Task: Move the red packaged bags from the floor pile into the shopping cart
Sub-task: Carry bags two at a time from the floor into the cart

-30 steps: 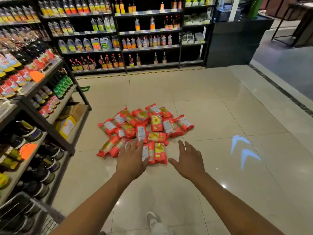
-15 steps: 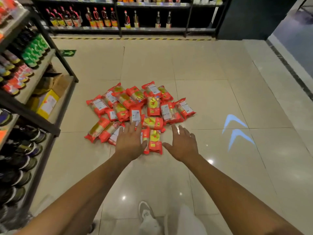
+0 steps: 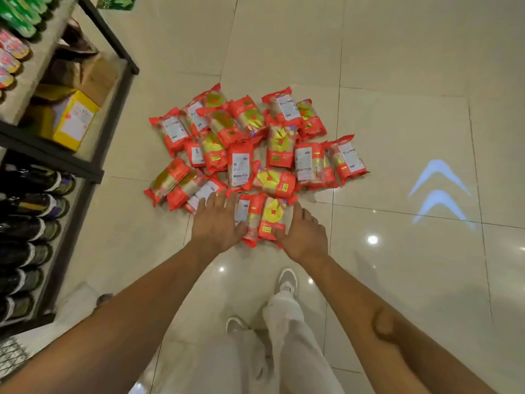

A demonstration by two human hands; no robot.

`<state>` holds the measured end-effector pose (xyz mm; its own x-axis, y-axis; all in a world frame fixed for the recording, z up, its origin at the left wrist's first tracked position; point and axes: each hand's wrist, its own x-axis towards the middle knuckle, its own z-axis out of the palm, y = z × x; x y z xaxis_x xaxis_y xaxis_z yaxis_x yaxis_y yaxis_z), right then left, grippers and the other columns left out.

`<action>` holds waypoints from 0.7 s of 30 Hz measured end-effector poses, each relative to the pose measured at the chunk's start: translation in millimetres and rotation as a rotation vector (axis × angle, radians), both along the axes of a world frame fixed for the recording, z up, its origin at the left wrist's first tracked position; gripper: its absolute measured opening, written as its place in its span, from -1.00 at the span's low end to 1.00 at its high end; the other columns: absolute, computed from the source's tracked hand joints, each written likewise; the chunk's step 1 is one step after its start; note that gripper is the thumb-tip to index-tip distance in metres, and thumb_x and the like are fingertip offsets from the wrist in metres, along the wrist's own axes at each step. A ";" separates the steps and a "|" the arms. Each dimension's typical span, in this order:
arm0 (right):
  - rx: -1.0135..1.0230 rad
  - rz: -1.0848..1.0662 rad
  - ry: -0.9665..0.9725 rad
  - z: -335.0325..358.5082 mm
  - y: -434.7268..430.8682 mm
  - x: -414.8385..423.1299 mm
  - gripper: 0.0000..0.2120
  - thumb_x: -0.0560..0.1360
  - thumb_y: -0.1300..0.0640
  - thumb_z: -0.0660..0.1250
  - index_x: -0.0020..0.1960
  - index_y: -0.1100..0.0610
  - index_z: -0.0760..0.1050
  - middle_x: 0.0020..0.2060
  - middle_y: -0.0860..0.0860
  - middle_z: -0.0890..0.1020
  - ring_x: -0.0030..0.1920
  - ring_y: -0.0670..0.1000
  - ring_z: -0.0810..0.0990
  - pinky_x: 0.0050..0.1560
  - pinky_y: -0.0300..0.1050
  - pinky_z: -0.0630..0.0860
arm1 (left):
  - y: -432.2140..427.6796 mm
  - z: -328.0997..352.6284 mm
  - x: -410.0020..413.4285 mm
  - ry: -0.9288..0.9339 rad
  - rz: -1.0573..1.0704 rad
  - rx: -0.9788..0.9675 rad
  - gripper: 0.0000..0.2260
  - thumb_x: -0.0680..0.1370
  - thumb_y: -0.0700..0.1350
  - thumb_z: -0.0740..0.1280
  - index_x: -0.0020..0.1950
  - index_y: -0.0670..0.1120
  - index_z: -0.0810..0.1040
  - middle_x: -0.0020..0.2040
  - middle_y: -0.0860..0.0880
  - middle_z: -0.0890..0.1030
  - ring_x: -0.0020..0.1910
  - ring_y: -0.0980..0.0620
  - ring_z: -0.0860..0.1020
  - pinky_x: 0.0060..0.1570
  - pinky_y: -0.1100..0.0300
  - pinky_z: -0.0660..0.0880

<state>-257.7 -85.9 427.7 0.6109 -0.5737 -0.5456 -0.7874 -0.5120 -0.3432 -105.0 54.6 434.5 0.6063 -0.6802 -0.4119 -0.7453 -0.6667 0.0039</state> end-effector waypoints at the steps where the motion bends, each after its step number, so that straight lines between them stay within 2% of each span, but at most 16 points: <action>1: 0.006 0.006 0.010 -17.7 -9.2 6.7 -0.12 0.55 -0.32 0.23 0.64 0.08 -0.07 0.53 0.14 0.29 0.49 0.18 0.31 0.39 0.13 0.31 | -9.9 -18.0 8.7 0.016 0.012 0.010 -0.29 0.61 0.23 0.19 0.64 -0.08 0.07 0.63 -0.19 0.17 0.59 -0.22 0.14 0.54 -0.15 0.09; 8: 0.077 0.000 0.080 -170.2 -41.6 49.8 -0.13 0.57 -0.27 0.24 0.65 0.09 -0.10 0.51 0.14 0.29 0.48 0.19 0.31 0.38 0.12 0.31 | -49.2 -179.7 51.1 0.102 0.060 0.030 -0.27 0.58 0.21 0.27 0.62 -0.12 0.15 0.59 -0.17 0.25 0.55 -0.23 0.22 0.50 -0.16 0.16; 12: 0.141 -0.051 0.086 -272.6 -46.2 75.9 -0.14 0.55 -0.21 0.32 0.64 0.10 -0.05 0.48 0.16 0.33 0.44 0.23 0.35 0.36 0.13 0.35 | -55.1 -284.7 67.7 0.175 0.107 0.090 -0.28 0.61 0.22 0.23 0.64 -0.10 0.08 0.63 -0.15 0.14 0.59 -0.20 0.14 0.50 -0.10 0.14; 15: 0.200 -0.136 0.081 -349.3 -51.6 90.2 -0.13 0.53 -0.17 0.37 0.63 0.09 -0.02 0.45 0.17 0.37 0.42 0.25 0.38 0.34 0.15 0.39 | -51.7 -364.0 78.3 0.199 0.142 0.117 -0.30 0.59 0.21 0.24 0.61 -0.12 0.15 0.59 -0.18 0.23 0.54 -0.21 0.23 0.46 -0.09 0.22; 18: 0.245 -0.212 0.082 -424.1 -57.9 96.6 -0.07 0.52 -0.19 0.40 0.64 0.08 -0.06 0.47 0.18 0.34 0.44 0.25 0.36 0.35 0.16 0.39 | -47.8 -436.7 86.0 0.255 0.240 0.098 -0.40 0.57 0.18 0.28 0.50 -0.13 0.29 0.42 -0.17 0.40 0.37 -0.21 0.38 0.28 -0.08 0.39; 21: 0.297 -0.281 0.088 -488.7 -64.3 100.6 -0.03 0.51 -0.19 0.41 0.65 0.06 -0.11 0.49 0.19 0.30 0.46 0.26 0.34 0.37 0.18 0.39 | -46.7 -496.6 98.2 0.331 0.380 0.071 -0.37 0.55 0.20 0.33 0.49 -0.13 0.30 0.41 -0.16 0.41 0.35 -0.22 0.40 0.25 -0.09 0.42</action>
<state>-157.1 -150.2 -61.0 0.3966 -0.5213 -0.7557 -0.9154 -0.1624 -0.3684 -6.7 7.8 -62.0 0.6347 -0.4008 -0.6607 -0.4168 -0.8975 0.1441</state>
